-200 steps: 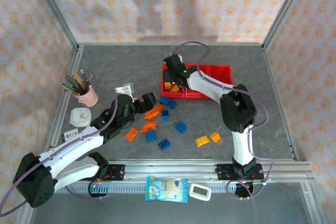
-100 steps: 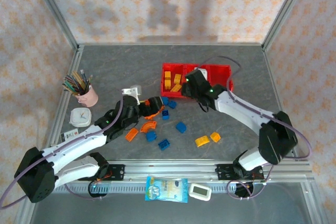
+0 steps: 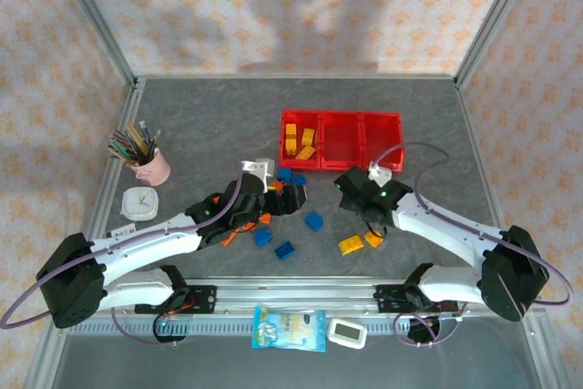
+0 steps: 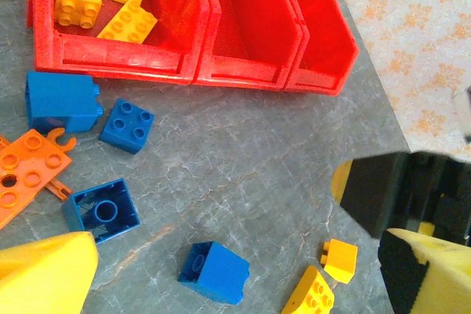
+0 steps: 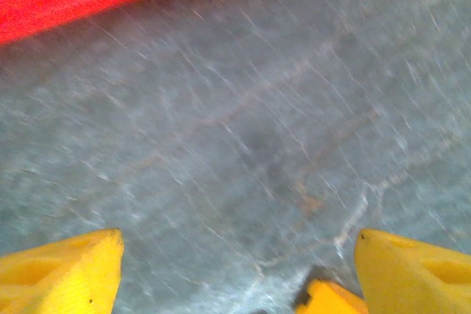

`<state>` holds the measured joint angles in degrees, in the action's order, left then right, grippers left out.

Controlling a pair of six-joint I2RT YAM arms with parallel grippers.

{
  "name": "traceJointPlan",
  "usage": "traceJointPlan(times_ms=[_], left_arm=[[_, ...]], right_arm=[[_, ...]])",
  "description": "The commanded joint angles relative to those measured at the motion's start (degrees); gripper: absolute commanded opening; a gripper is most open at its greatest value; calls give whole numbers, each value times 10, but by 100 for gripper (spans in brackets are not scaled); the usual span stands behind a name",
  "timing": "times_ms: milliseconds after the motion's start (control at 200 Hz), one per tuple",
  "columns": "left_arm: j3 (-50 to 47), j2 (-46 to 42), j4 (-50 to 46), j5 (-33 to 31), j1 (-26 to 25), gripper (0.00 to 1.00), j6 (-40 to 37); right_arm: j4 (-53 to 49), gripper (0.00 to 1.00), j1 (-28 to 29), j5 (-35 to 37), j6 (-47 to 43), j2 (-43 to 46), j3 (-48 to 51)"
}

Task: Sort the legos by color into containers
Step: Pick up the lego from the bottom-right of the table.

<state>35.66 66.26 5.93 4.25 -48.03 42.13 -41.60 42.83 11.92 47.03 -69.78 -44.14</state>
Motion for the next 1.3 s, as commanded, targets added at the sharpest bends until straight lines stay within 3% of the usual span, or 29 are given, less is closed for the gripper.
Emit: traceJointPlan(times_ms=[0,190,420,641,996,1191,1296], left_arm=[[16,6,8,-3,-3,99,-1],[9,1,4,-7,-3,99,-6],[4,-4,-4,-13,-3,99,-13],[-3,-14,-8,-21,-3,99,-13],[-9,-32,-14,-30,-3,99,-7],[-10,-40,-18,-35,-3,99,-6],[-10,-41,-17,-36,-4,99,-6]], right_arm=[[-66,82,18,30,95,14,24],[-91,83,52,19,185,38,63],[-37,85,81,-32,248,47,115],[20,86,81,-37,252,46,138],[91,76,61,-37,232,44,143],[68,72,44,-28,224,54,150],[38,76,42,-19,228,62,148]])
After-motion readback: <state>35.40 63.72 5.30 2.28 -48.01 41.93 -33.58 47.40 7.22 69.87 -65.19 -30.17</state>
